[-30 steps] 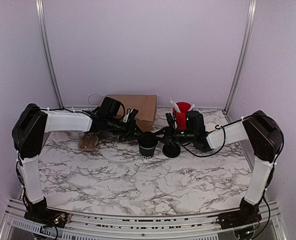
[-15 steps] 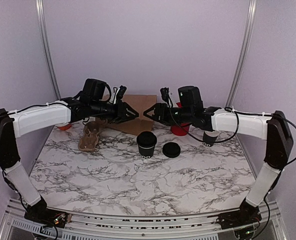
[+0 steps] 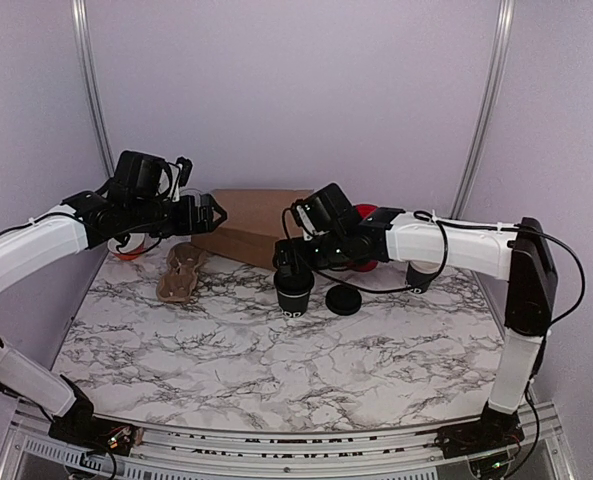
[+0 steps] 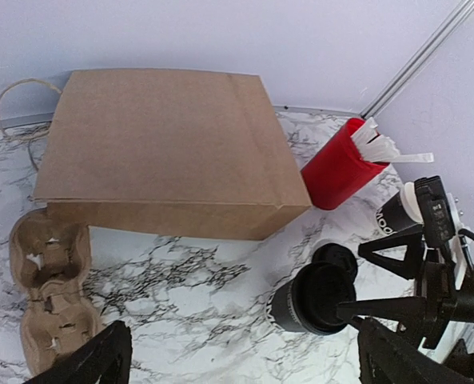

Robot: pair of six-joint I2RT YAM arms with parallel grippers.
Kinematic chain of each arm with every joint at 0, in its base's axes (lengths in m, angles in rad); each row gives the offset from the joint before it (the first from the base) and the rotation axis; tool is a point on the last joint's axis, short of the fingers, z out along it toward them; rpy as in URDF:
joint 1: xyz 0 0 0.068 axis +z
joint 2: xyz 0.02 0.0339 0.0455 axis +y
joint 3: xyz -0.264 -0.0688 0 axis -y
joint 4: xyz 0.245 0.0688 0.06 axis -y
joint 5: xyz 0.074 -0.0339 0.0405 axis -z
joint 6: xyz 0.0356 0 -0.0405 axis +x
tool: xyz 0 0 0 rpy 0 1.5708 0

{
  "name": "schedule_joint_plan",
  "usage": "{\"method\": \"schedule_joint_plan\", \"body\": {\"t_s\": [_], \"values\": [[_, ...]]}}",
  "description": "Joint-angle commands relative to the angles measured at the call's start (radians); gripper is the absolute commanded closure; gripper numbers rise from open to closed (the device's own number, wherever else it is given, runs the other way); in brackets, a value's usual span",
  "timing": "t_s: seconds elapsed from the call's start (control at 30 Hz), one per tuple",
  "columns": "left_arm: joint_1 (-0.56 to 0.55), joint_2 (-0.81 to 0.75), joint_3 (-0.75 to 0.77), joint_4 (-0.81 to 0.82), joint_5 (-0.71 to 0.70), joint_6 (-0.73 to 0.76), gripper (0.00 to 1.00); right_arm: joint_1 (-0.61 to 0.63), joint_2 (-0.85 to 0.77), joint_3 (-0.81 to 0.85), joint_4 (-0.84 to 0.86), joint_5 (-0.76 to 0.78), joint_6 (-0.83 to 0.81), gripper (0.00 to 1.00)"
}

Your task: Pack the takeout coffee

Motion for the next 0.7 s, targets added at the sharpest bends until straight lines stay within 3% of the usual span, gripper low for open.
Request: {"method": "schedule_joint_plan", "body": {"t_s": [0.0,0.17,0.67], "values": [[0.011,-0.038,-0.033,-0.088,-0.133,0.054,0.01,0.035,0.043,0.089,-0.12,0.112,-0.027,0.01],[0.014,-0.046,-0.045,-0.085,-0.154,0.06,0.01,0.053,0.072,0.111,-0.155,0.132,-0.02,0.01],[0.022,-0.055,-0.061,-0.085,-0.131,0.057,0.01,0.083,0.142,0.171,-0.205,0.193,-0.006,0.2]]}}
